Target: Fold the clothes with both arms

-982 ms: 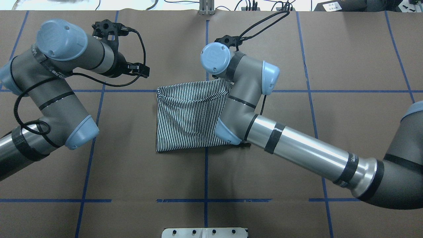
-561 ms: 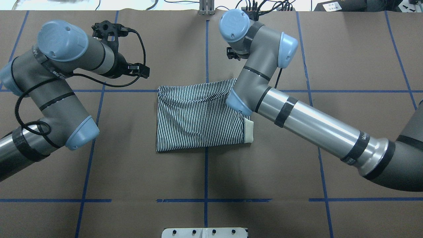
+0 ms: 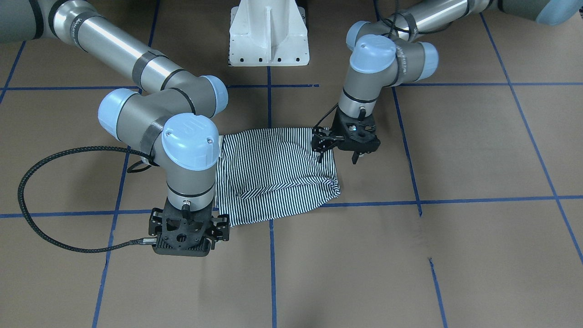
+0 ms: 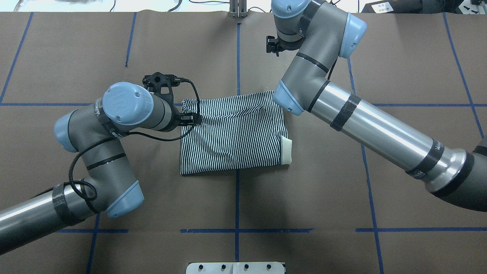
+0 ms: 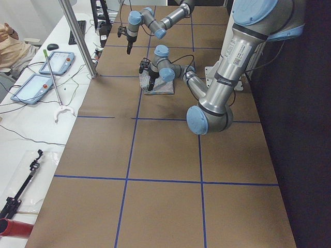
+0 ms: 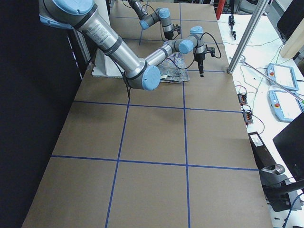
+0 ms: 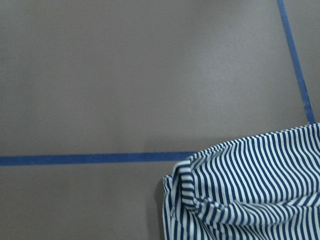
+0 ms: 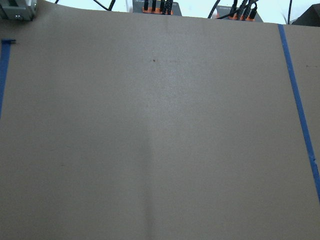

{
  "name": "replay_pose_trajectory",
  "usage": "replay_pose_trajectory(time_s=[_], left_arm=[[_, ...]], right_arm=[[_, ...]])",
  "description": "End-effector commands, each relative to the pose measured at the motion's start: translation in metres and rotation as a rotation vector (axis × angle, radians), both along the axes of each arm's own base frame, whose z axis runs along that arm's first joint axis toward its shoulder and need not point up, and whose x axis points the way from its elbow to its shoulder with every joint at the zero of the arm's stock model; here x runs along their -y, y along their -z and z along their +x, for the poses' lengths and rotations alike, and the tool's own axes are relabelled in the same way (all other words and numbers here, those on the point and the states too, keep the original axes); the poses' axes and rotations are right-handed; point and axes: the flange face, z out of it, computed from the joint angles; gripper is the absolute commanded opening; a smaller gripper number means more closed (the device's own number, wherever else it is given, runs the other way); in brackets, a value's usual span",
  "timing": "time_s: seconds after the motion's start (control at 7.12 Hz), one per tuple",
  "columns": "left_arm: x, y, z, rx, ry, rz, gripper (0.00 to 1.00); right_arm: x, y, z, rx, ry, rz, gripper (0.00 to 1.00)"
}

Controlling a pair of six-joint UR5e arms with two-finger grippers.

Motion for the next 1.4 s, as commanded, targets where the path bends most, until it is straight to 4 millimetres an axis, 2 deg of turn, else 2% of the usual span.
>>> replay_pose_trajectory(time_s=[0.0, 0.14, 0.28, 0.42, 0.7, 0.84, 0.98, 1.12, 1.26], left_arm=[[0.007, 0.001, 0.041, 0.044, 0.003, -0.039, 1.00], [0.020, -0.007, 0.050, 0.085, 0.040, -0.016, 1.00], [0.038, -0.017, 0.047, 0.114, 0.061, -0.009, 1.00], [0.069, -0.028, 0.032, 0.152, 0.075, 0.007, 1.00], [0.146, -0.049, -0.003, 0.196, 0.109, 0.059, 1.00], [0.172, -0.051, -0.033, 0.215, 0.111, 0.097, 1.00], [0.192, -0.046, -0.069, 0.194, 0.040, 0.120, 1.00], [0.204, -0.033, -0.110, 0.156, -0.055, 0.175, 1.00], [0.193, -0.043, -0.130, 0.160, -0.092, 0.217, 1.00]], right_arm=[[-0.002, -0.001, 0.002, 0.005, 0.000, 0.002, 1.00], [-0.002, -0.001, 0.002, 0.005, 0.000, 0.002, 1.00], [-0.002, -0.002, 0.002, 0.004, 0.000, 0.001, 1.00], [-0.002, -0.003, 0.002, 0.002, 0.001, 0.000, 1.00], [-0.003, -0.009, 0.001, 0.015, 0.000, 0.011, 1.00], [-0.011, -0.017, -0.004, 0.043, 0.010, 0.038, 1.00], [-0.035, -0.007, -0.011, 0.078, 0.027, 0.056, 1.00], [-0.071, 0.005, -0.018, 0.135, 0.029, 0.050, 1.00], [-0.111, 0.013, -0.027, 0.186, 0.026, 0.036, 1.00]])
